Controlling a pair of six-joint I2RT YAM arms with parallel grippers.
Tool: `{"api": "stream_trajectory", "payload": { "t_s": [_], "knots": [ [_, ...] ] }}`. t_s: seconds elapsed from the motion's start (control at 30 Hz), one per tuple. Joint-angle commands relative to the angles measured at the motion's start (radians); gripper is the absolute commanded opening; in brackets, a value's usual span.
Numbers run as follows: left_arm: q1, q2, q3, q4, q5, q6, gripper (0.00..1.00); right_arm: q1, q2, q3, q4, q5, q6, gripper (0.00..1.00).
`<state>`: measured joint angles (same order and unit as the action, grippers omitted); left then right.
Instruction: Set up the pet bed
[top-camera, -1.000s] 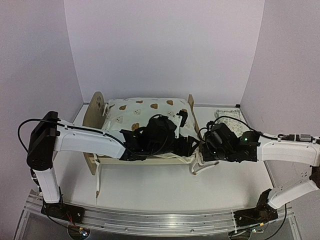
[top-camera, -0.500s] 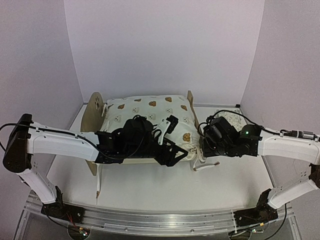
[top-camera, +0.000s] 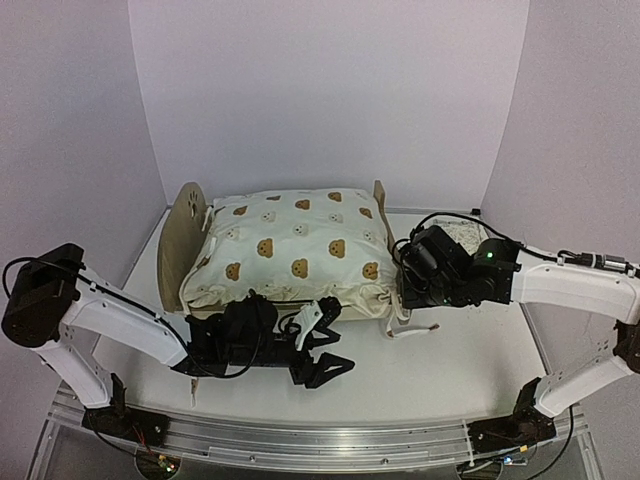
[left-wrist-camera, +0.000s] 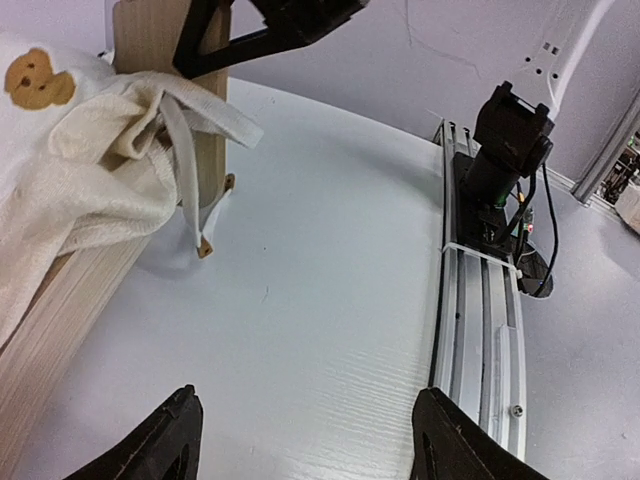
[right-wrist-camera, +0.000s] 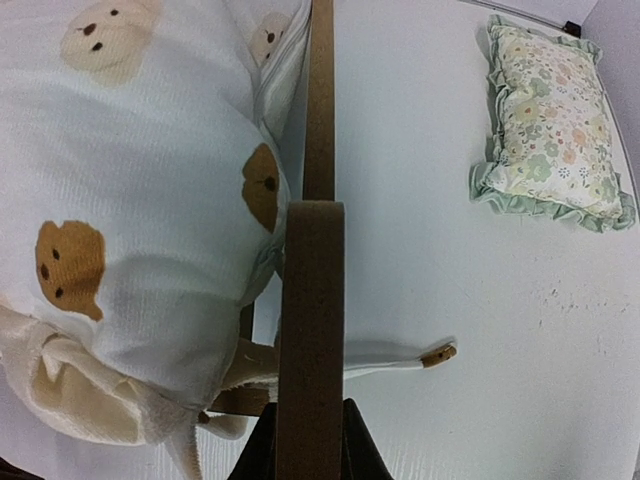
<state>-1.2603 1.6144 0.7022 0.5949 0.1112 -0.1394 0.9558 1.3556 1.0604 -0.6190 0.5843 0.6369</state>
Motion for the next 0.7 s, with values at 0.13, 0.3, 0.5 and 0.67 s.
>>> {"api": "stream_trajectory", "payload": {
  "t_s": [0.13,0.3,0.5,0.67],
  "knots": [
    [-0.007,0.24,-0.062,0.569,0.004,0.204,0.73,0.038,-0.026,0.14,0.181,0.017,0.055,0.0],
    [-0.008,0.373,-0.028,0.713,-0.04,0.231,0.72,0.047,-0.03,0.15,0.179,0.03,0.061,0.0],
    [-0.007,0.513,0.062,0.787,-0.136,0.228,0.72,0.06,-0.022,0.161,0.18,0.035,0.064,0.0],
    [-0.008,0.605,0.153,0.827,-0.239,0.219,0.66,0.065,-0.016,0.16,0.18,0.039,0.067,0.0]
  ]
}}
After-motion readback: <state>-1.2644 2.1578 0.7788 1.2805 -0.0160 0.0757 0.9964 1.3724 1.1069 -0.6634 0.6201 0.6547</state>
